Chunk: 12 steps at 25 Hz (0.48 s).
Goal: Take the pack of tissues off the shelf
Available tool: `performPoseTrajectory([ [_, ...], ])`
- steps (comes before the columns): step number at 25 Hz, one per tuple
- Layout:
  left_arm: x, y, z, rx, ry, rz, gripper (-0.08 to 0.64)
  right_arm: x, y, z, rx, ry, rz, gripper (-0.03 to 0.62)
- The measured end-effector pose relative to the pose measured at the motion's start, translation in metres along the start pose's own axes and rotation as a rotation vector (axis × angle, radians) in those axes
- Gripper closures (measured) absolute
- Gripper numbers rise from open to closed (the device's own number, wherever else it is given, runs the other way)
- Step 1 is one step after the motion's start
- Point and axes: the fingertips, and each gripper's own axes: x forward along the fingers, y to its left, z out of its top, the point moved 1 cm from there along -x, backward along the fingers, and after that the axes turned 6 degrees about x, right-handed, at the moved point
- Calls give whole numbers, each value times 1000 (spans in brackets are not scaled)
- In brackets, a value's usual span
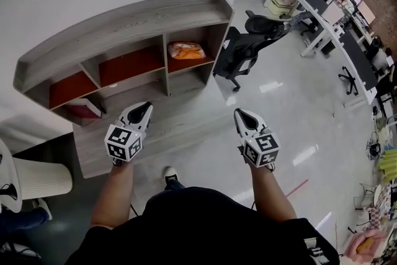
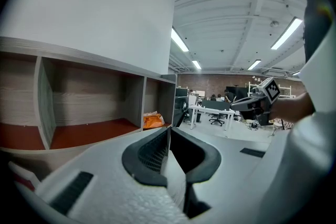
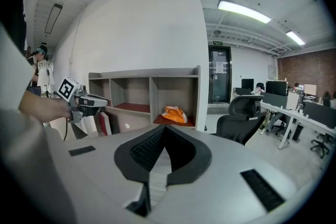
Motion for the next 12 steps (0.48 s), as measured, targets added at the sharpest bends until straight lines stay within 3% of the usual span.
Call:
performPoseTrajectory([
  [12,14,20,-21,-14,35,-34,528,31,13,4,-9,21,-4,584],
])
